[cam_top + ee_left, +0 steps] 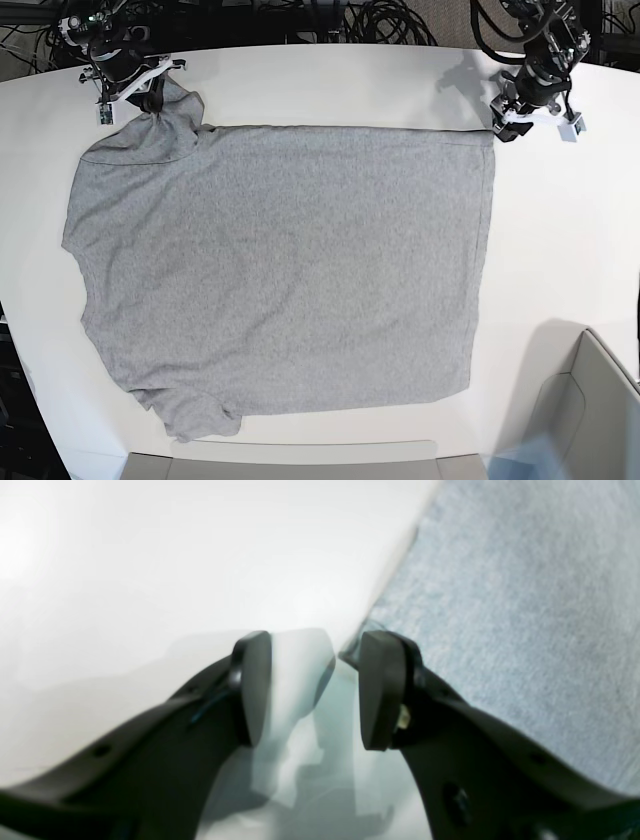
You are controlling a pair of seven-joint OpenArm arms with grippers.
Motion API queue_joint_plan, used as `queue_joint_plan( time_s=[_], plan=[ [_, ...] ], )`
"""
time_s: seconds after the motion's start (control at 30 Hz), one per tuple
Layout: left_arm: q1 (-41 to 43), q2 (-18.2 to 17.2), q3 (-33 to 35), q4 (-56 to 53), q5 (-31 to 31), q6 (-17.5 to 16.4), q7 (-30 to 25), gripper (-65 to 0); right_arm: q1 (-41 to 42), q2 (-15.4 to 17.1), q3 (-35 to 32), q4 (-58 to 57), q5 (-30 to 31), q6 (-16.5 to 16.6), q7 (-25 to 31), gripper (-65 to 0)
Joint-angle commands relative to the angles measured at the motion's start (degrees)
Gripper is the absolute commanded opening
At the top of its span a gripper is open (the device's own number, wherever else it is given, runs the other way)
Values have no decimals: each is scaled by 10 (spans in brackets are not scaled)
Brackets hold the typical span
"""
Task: Fold the T-shirt properly
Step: 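Grasp the shirt's shoulder edges with the left and right grippers, then lift the shoulder edge and pull it over the shirt toward the hem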
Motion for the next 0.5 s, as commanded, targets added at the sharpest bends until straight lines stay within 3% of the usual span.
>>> queue_joint_plan(
  time_s=[0.0,0.23,0.37,0.47],
  plan=[
    [1,-14,1,7,-2,-3,1,-355,-9,-1,2,-4,-44,9,-46,-650],
    [-4,-23,67,-36,-6,-4,1,-355,-5,-1,-1,-4,-44,9,-46,-650],
    [-6,-22,93,-65,-6,-33,-1,-355,-5,-1,-1,-4,-44,9,-46,-650],
    [-26,-21,102,-81,-2,-36,-2,-355,-6,-1,-1,-4,-44,9,-46,-650]
  ],
)
